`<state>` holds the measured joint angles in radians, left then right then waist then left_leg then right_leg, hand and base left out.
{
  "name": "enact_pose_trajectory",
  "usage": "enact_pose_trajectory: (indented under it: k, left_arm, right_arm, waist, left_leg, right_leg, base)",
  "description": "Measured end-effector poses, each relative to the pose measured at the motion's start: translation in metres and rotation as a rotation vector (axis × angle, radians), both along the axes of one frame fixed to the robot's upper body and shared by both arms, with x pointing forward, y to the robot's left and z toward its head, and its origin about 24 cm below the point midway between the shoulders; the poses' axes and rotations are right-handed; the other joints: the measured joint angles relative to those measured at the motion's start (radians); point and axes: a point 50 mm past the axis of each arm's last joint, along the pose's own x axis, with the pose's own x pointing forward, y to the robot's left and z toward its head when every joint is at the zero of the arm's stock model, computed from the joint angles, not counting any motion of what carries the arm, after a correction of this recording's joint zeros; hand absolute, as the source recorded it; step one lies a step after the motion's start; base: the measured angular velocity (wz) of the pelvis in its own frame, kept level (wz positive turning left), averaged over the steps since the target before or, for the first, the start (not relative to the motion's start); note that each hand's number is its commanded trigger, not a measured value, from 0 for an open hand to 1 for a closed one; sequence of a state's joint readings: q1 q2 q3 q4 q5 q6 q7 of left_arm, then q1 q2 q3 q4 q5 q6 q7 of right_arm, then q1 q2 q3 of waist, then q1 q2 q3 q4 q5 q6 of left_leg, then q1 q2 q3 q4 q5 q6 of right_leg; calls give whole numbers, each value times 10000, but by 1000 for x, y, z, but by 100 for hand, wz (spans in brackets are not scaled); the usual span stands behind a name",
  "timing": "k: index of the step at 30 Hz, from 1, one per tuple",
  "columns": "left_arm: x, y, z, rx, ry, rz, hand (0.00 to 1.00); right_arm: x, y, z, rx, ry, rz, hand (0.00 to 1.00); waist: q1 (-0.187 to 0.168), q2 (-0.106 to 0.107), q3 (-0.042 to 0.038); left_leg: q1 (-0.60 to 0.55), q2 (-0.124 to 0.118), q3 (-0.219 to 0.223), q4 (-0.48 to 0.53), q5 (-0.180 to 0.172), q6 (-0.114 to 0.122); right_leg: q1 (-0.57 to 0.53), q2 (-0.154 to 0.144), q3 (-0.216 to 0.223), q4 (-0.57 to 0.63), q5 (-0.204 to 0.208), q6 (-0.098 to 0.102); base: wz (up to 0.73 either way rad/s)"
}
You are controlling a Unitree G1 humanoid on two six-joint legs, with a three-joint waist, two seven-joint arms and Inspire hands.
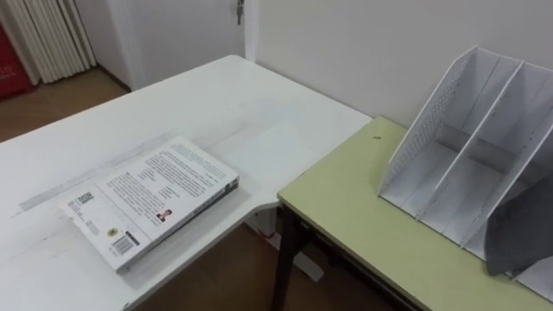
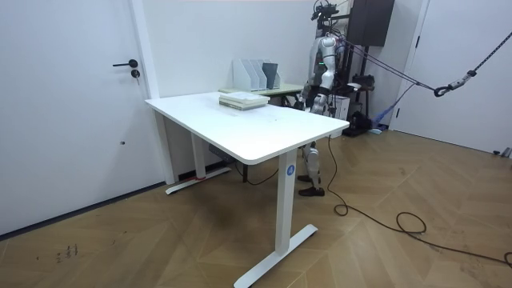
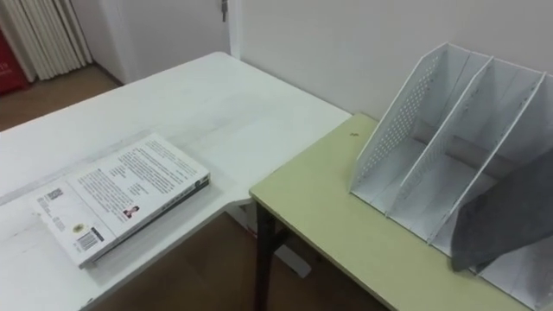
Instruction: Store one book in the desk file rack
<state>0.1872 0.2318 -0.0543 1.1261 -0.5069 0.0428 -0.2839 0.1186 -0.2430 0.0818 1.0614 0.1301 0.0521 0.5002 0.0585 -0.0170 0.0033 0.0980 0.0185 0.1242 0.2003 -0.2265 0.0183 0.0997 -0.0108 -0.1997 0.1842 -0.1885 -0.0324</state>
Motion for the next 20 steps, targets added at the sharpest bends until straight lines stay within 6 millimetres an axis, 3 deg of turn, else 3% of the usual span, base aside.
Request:
enact_pose_trajectory:
  k: [4, 12, 20]
  left_arm:
    - [-1, -3, -1, 115, 39, 107, 0]
    - [-4, -5, -3, 379, 271, 4, 0]
    - [-6, -4, -3, 491, 327, -81, 0]
  right_arm:
    - [-15, -2, -6, -173, 365, -1434, 0]
    - [-32, -3, -11, -873, 711, -3435, 0]
    - [-38, -4, -12, -1291, 878, -3879, 0]
  waist:
    - [-56, 4, 27]
    - [-340, 74, 7]
    - [-389, 65, -1]
  left_leg:
    - [4, -35, 10, -23, 1, 1]
    - [184, -105, -5, -149, 2, 3]
    - [211, -127, -25, -177, 3, 6]
  right_leg:
    - [13, -8, -27, -26, 2, 3]
    - [56, 16, 92, -159, -1, 27]
    - [65, -4, 86, -159, -4, 42]
  base:
    - [0]
    - [-3]
    - [0]
